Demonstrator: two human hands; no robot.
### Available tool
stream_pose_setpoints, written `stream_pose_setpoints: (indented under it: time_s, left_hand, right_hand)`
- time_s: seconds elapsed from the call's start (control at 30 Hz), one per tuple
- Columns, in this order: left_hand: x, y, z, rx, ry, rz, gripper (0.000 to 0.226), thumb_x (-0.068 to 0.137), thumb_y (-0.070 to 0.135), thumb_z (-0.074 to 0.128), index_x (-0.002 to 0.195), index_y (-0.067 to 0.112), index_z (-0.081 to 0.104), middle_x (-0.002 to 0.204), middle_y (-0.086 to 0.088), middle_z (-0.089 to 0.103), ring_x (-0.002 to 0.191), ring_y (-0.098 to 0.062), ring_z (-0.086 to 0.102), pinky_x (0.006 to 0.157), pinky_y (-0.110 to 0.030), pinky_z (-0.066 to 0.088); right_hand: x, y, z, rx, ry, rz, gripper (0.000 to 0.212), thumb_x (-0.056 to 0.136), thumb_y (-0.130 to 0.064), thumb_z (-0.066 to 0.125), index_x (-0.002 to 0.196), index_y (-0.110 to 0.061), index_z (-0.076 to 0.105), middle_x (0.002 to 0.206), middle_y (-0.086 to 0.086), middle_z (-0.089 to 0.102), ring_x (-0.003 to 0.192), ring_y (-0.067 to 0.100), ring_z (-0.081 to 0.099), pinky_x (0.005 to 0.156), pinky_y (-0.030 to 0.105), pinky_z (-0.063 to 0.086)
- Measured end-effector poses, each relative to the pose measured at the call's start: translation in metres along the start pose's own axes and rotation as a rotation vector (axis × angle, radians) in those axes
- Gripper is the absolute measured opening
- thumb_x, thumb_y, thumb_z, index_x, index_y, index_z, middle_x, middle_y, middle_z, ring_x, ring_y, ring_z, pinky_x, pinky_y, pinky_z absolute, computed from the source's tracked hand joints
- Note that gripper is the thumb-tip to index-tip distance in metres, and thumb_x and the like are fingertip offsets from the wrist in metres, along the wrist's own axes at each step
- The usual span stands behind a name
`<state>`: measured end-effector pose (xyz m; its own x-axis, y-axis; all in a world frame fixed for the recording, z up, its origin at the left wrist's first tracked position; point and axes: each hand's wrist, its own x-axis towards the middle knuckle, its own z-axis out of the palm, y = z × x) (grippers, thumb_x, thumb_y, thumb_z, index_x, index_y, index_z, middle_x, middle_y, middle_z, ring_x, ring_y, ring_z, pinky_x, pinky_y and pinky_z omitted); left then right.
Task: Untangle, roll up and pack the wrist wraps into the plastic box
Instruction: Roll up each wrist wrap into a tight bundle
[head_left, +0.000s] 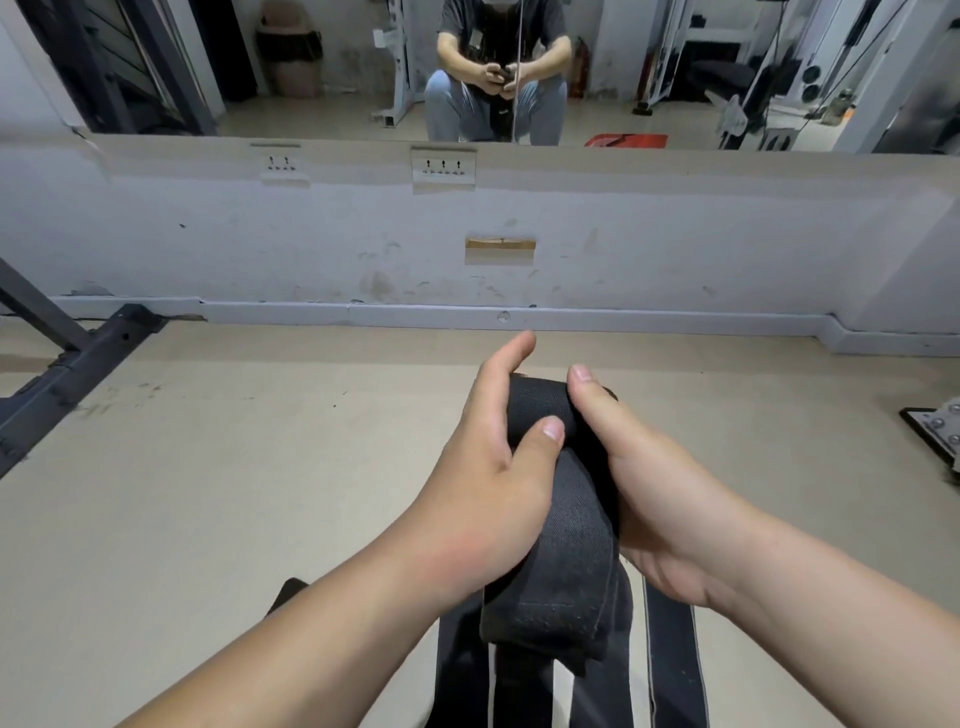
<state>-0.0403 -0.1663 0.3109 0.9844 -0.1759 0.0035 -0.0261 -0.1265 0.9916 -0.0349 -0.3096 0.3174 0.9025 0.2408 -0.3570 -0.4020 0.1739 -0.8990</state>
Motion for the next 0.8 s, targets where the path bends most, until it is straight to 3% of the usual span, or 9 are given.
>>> stream_pose_setpoints:
  time_s: [0.07,0.13,0.2,0.27,0.33,0.47,0.67,0.73,0.8]
  left_hand:
    - [0.001,-0.002,0.001,-0.043,-0.016,0.001,0.065,0.097,0.033,0.061,0.149,0.060,0.034,0.147,0.010,0.059,0.134,-0.009,0.058,0.116,-0.041,0.047]
    - [0.005,-0.003,0.001,-0.150,0.017,-0.035,0.065,0.098,0.021,0.072,0.151,0.047,0.043,0.141,0.013,0.064,0.122,-0.003,0.066,0.105,-0.031,0.055]
    - [0.009,-0.005,0.001,-0.217,0.054,-0.071,0.055,0.097,0.007,0.073,0.143,0.030,0.056,0.131,0.011,0.071,0.109,-0.004,0.074,0.089,-0.024,0.060]
    - [0.010,-0.005,0.004,-0.209,0.048,-0.084,0.040,0.098,0.004,0.070,0.132,0.024,0.065,0.121,0.004,0.077,0.106,-0.014,0.076,0.088,-0.031,0.062]
    - [0.008,-0.005,0.006,-0.177,0.037,-0.091,0.039,0.100,0.012,0.069,0.133,0.030,0.061,0.117,0.006,0.077,0.108,-0.016,0.076,0.094,-0.040,0.061]
    - [0.003,-0.004,0.011,-0.115,-0.012,-0.114,0.065,0.081,0.051,0.076,0.135,0.056,0.041,0.126,0.010,0.073,0.119,-0.016,0.070,0.103,-0.049,0.056]
    - [-0.003,-0.004,0.011,-0.128,-0.019,-0.077,0.064,0.091,0.044,0.078,0.131,0.063,0.031,0.125,0.013,0.073,0.117,-0.011,0.072,0.103,-0.046,0.057]
    - [-0.003,-0.006,0.009,-0.119,-0.032,-0.099,0.067,0.090,0.046,0.078,0.132,0.065,0.029,0.127,0.013,0.072,0.116,-0.011,0.072,0.102,-0.044,0.057]
    - [0.003,-0.005,0.008,-0.092,-0.041,-0.120,0.062,0.091,0.043,0.076,0.134,0.058,0.035,0.120,0.015,0.074,0.108,-0.005,0.073,0.096,-0.033,0.059]
  right_hand:
    - [-0.001,-0.002,-0.001,-0.001,0.027,-0.040,0.048,0.101,-0.064,0.049,0.135,-0.033,0.061,0.119,0.003,0.079,0.108,0.023,0.077,0.099,0.047,0.058]
    - [-0.001,-0.005,-0.002,0.016,0.048,-0.083,0.046,0.103,-0.058,0.049,0.134,-0.027,0.061,0.119,0.006,0.079,0.108,0.025,0.077,0.098,0.047,0.059]
    - [0.000,-0.007,-0.002,0.035,0.073,-0.114,0.046,0.104,-0.055,0.049,0.134,-0.022,0.060,0.118,0.008,0.079,0.108,0.026,0.077,0.095,0.046,0.061]
    - [0.000,-0.007,-0.001,0.042,0.090,-0.132,0.044,0.104,-0.053,0.049,0.133,-0.022,0.060,0.116,0.008,0.079,0.105,0.025,0.078,0.087,0.041,0.064]
    - [-0.002,-0.006,0.001,0.041,0.090,-0.135,0.042,0.104,-0.055,0.048,0.131,-0.025,0.060,0.114,0.005,0.080,0.103,0.023,0.079,0.085,0.041,0.064]
    - [-0.006,-0.005,0.003,-0.022,0.090,-0.156,0.040,0.101,-0.062,0.050,0.126,-0.032,0.060,0.113,0.003,0.080,0.101,0.022,0.079,0.085,0.044,0.064]
    - [-0.006,-0.002,0.004,-0.054,0.071,-0.206,0.040,0.098,-0.062,0.053,0.126,-0.034,0.058,0.118,0.003,0.078,0.110,0.021,0.076,0.101,0.048,0.058]
    - [-0.006,0.000,0.004,-0.035,0.065,-0.212,0.036,0.098,-0.057,0.055,0.125,-0.032,0.059,0.119,0.007,0.077,0.110,0.024,0.076,0.100,0.049,0.059]
    - [-0.006,0.001,0.001,-0.005,0.054,-0.214,0.029,0.099,-0.050,0.057,0.122,-0.033,0.060,0.115,0.008,0.078,0.104,0.026,0.077,0.091,0.045,0.063]
